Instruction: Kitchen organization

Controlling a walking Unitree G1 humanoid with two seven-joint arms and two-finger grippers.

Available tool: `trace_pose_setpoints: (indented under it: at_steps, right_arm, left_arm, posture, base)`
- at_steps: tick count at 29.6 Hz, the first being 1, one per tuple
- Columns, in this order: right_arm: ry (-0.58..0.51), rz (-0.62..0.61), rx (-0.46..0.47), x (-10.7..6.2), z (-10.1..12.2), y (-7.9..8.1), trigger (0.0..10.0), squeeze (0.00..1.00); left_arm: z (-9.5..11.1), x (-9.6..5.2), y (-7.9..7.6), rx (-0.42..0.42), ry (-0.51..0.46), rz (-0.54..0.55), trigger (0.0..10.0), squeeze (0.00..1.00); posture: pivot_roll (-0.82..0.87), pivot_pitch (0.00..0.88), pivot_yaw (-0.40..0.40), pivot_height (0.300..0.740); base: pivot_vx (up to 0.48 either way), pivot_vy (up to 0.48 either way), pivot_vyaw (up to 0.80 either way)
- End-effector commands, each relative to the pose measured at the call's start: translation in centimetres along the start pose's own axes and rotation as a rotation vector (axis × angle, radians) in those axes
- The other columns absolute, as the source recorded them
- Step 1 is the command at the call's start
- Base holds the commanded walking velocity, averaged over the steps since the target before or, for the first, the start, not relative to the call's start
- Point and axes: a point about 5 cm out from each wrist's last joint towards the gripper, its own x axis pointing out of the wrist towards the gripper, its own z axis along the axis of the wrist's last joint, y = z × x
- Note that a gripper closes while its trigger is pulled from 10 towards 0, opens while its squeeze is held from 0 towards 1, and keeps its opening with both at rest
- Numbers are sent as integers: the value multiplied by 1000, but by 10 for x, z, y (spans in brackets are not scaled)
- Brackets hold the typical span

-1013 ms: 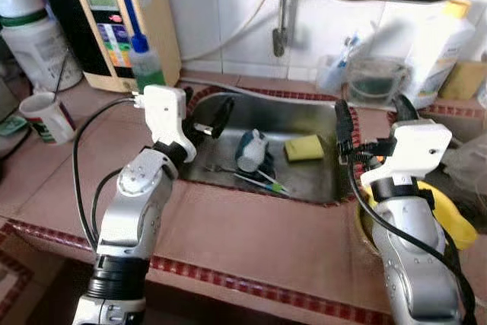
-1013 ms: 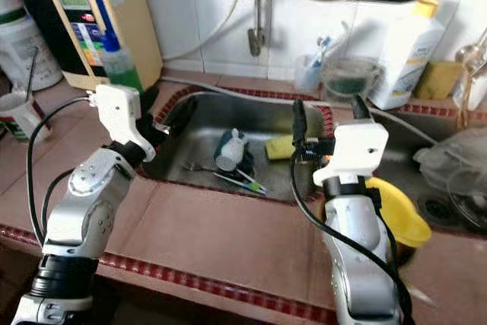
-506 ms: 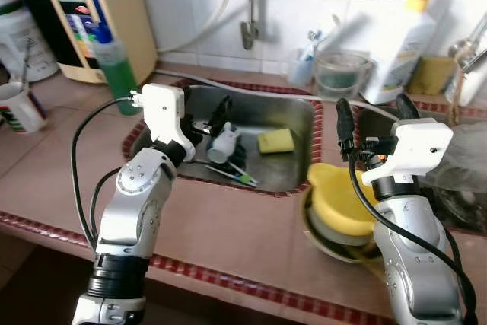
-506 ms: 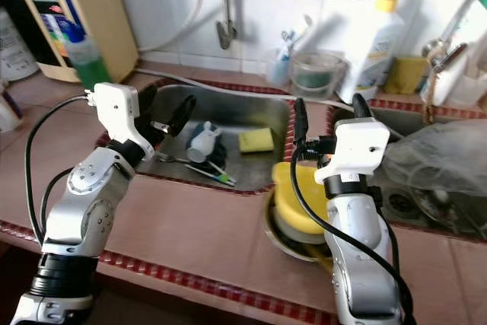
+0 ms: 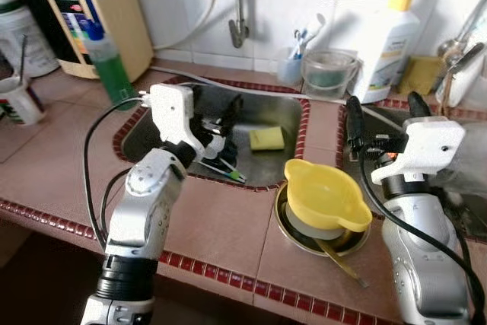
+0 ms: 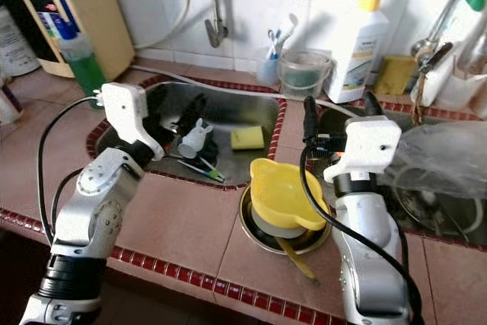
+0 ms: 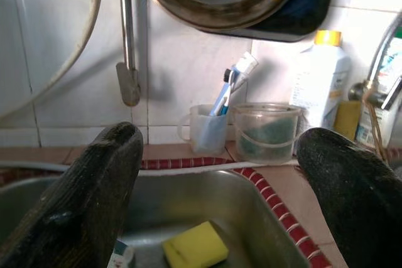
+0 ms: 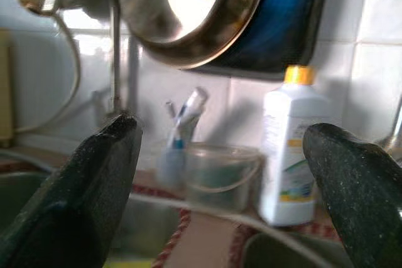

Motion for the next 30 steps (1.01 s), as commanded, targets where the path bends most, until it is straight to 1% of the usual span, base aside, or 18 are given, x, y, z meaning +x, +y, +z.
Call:
trace_pose_setpoints:
  at_steps: [1, 3, 4, 6, 8, 9, 11, 13, 19, 20, 22, 24, 30]
  right_arm:
    - [19, 18, 36, -6, 0, 3, 10000, 0]
    - [54, 25, 79, -15, -3, 7, 10000, 0]
    - [54, 25, 79, -15, -3, 7, 10000, 0]
    - [103, 76, 103, -34, -8, 16, 10000, 0]
    - [113, 88, 106, -38, -8, 18, 10000, 0]
    - [125, 98, 111, -42, -8, 19, 10000, 0]
    - [130, 104, 113, -44, -8, 20, 10000, 0]
    - [140, 110, 118, -48, -8, 21, 10000, 0]
    - [103, 98, 99, -45, -1, 20, 10000, 0]
    - [84, 86, 92, -41, 2, 19, 10000, 0]
    - [79, 81, 91, -40, 3, 18, 10000, 0]
    - [71, 75, 90, -37, 4, 17, 10000, 0]
    - [69, 81, 86, -37, 4, 17, 10000, 0]
  left_arm:
    - [1, -5, -1, 41, 1, -25, 10000, 0]
    - [-1, -8, -2, 48, 11, -39, 10000, 0]
    - [-1, -8, -2, 48, 11, -39, 10000, 0]
    - [-2, -13, -2, 73, 25, -61, 10000, 0]
    - [-3, -14, -2, 84, 34, -71, 10000, 0]
    - [-3, -16, -4, 76, 31, -86, 10000, 0]
    - [-3, -17, -4, 77, 34, -94, 10000, 0]
    - [-3, -20, -8, 86, 40, -135, 10000, 0]
    - [-1, -19, -12, 94, 22, -167, 10000, 0]
    - [1, -18, -14, 93, 9, -172, 10000, 0]
    - [1, -18, -14, 84, 5, -171, 10000, 0]
    - [2, -17, -16, 72, 2, -177, 10000, 0]
    - [1, -16, -17, 74, 5, -185, 10000, 0]
  posture:
    - [-179, 43, 39, 711]
    - [-185, 51, 42, 711]
    - [-185, 51, 42, 711]
    - [-191, 60, 47, 711]
    - [-193, 62, 47, 711]
    - [-197, 66, 48, 711]
    - [-200, 68, 49, 711]
    - [-207, 75, 56, 711]
    - [-216, 73, 62, 711]
    - [-219, 71, 63, 711]
    - [-219, 71, 63, 711]
    - [-222, 66, 66, 711]
    - [-226, 56, 65, 711]
  base:
    - [0, 0, 0]
    - [0, 0, 0]
    - [0, 0, 0]
    - [0, 0, 0]
    - [0, 0, 0]
    - [0, 0, 0]
    - [0, 0, 0]
    - [0, 0, 0]
    - [0, 0, 0]
    - [0, 0, 0]
    - [0, 0, 0]
    - [0, -480, 0]
    - [0, -480, 0]
